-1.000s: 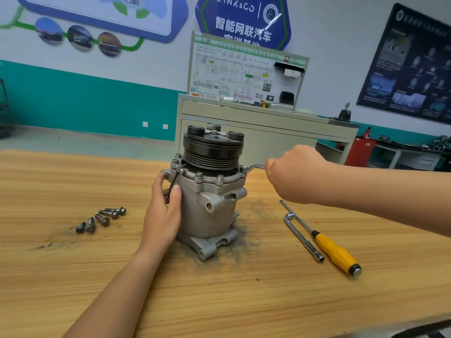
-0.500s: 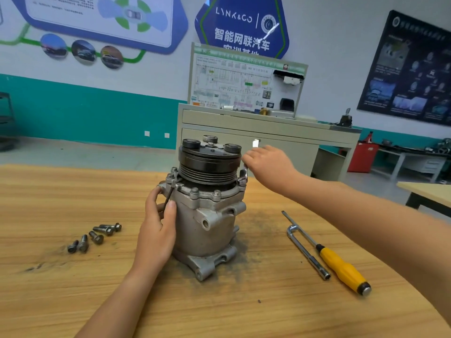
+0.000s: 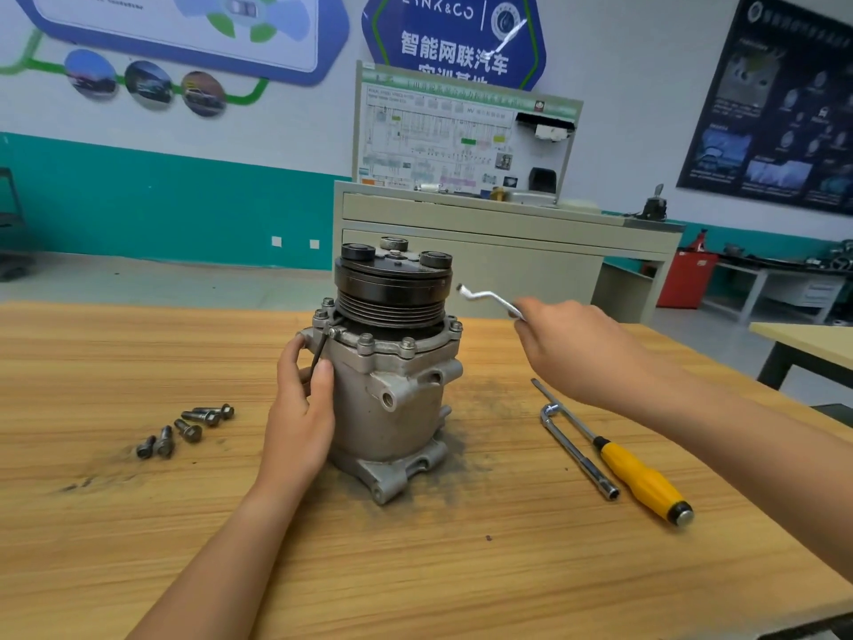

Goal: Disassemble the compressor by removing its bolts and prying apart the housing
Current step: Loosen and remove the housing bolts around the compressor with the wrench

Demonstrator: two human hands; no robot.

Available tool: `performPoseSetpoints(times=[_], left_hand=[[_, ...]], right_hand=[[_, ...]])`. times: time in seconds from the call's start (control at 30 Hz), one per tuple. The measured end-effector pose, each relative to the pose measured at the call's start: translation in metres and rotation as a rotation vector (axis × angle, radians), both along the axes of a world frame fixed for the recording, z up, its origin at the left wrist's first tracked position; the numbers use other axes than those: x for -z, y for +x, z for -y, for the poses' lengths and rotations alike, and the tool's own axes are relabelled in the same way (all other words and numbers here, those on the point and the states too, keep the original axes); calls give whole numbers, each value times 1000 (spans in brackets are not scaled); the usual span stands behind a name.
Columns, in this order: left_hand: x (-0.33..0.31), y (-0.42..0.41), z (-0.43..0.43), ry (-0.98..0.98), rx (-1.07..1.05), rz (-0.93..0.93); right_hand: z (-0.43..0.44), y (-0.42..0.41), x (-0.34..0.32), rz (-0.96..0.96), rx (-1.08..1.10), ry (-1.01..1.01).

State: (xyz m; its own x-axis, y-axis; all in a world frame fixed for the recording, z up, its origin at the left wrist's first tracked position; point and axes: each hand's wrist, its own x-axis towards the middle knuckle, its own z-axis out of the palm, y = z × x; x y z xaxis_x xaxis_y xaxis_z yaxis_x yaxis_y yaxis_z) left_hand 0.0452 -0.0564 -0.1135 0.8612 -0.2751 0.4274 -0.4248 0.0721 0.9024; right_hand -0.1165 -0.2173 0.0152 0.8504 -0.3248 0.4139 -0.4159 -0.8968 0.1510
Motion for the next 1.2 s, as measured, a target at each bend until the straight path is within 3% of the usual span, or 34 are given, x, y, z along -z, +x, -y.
performPoseSetpoints(times=[0.17, 0.57, 0.7, 0.83, 0.97, 1.2], left_hand=[[-1, 0, 0, -8, 17, -8], [-3, -2, 1, -25, 24, -14], [-6, 0, -5, -71, 186, -100], [-6, 5, -16, 88, 372, -91], [-5, 4, -12, 207, 302, 10], [-4, -7, -5, 118, 197, 51]], right_hand=[[-9, 1, 0, -168, 80, -76], [-44, 11, -20, -490, 129, -480], [-37, 14, -26, -490, 112, -493], [-28, 15, -26, -485, 97, -466], [-25, 18, -24, -480, 87, -496], [-4, 19, -21, -544, 72, -659]])
